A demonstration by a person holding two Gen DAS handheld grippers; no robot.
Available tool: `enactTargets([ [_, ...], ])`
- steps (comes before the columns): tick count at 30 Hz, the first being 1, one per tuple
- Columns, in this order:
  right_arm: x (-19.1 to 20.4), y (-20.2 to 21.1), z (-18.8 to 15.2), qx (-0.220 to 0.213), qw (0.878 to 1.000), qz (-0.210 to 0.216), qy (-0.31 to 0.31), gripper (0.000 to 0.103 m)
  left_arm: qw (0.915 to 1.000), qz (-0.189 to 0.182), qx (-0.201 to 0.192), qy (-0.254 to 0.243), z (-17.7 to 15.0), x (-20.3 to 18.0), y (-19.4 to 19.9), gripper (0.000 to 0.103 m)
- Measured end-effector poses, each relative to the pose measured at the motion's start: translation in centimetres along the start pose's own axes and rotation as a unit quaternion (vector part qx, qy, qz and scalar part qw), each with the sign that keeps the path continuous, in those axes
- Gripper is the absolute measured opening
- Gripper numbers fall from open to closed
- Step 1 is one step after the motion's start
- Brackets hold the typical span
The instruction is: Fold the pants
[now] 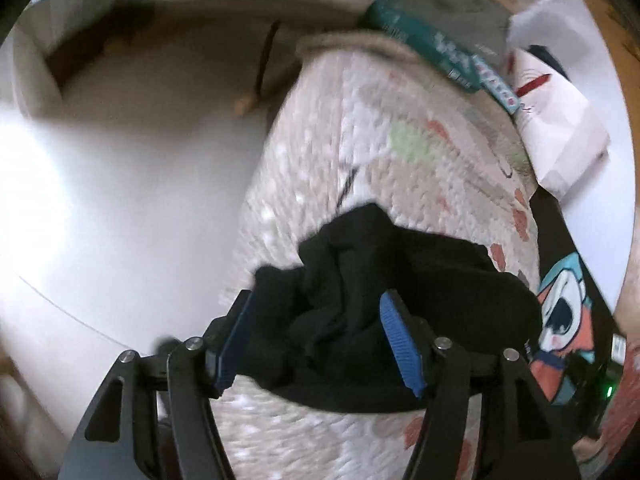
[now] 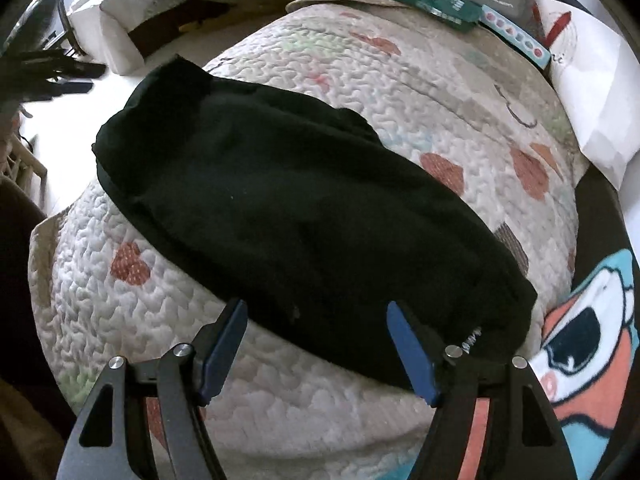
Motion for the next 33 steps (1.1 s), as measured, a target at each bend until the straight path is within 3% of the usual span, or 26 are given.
enactTargets([
  [5, 1.0, -0.4, 0.1, -0.004, 1.0, 0.006, 0.007, 0.076, 0.9987, 0.029, 0.042, -0.005, -3.1, -0.1, -4.3, 0.05],
  [8, 0.4, -0.8, 0.2, -0.005, 1.0, 0.003, -0.001, 0.074, 0.9979, 0.03, 0.039, -0.041, -4.0, -1.5, -5.0, 0.029],
  [9, 0.1, -0.8, 0.2, -0.006, 1.0, 0.001, -0.006, 0.07, 0.9973, 0.035, 0.034, -0.055, -4.1, -2.1, -4.6, 0.023],
  [14, -2.0, 0.1, 0.7, -0.022, 0.999, -0.01, -0.04, 0.066, 0.9971, 0.051, -0.002, -0.057, -2.7, -1.9, -0.2, 0.02],
  [18, -4.4, 0.7, 0.8, -0.028, 0.997, -0.027, -0.073, 0.066, 0.9965, 0.073, 0.001, -0.041, -2.3, -0.6, 2.1, 0.021],
  [20, -5.8, 1.2, 0.9, -0.034, 0.994, -0.042, -0.091, 0.066, 0.9909, 0.123, 0.007, -0.054, -2.5, 0.7, 2.2, 0.021],
  [22, -7.4, 2.0, 1.2, -0.042, 0.991, -0.062, -0.108, 0.066, 0.9844, 0.166, 0.02, -0.055, -2.9, 2.2, 1.8, 0.028],
  [23, -8.3, 2.5, 1.3, -0.047, 0.989, -0.069, -0.118, 0.066, 0.9837, 0.172, 0.04, -0.034, -3.4, 3.0, 1.3, 0.04],
  [25, -9.8, 3.4, 1.4, -0.053, 0.987, -0.08, -0.131, 0.066, 0.9866, 0.155, 0.05, 0.005, -4.1, 3.8, 1.4, 0.042],
  [27, -12.0, 4.6, 1.6, -0.058, 0.983, -0.105, -0.141, 0.066, 0.989, 0.144, 0.034, 0.013, -3.8, 3.6, 2.1, 0.042],
  [31, -16.9, 6.3, 1.3, -0.063, 0.97, -0.131, -0.193, 0.068, 0.9909, 0.13, -0.031, -0.021, -1.9, 1.1, 3.7, 0.047],
  [33, -19.0, 6.4, 0.9, -0.055, 0.964, -0.136, -0.223, 0.069, 0.9915, 0.109, -0.054, -0.046, -0.8, -1.1, 3.7, 0.056],
])
Point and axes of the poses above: each gripper's, at about its wrist camera, not at the fingertips, and y roughly against the way its jaws point, x to its left, z to its top, the point moved 8 cm from there along -y, roughly the way its jaws point, and after that the axes turned 15 degrees about -x, right-handed, at the moved point
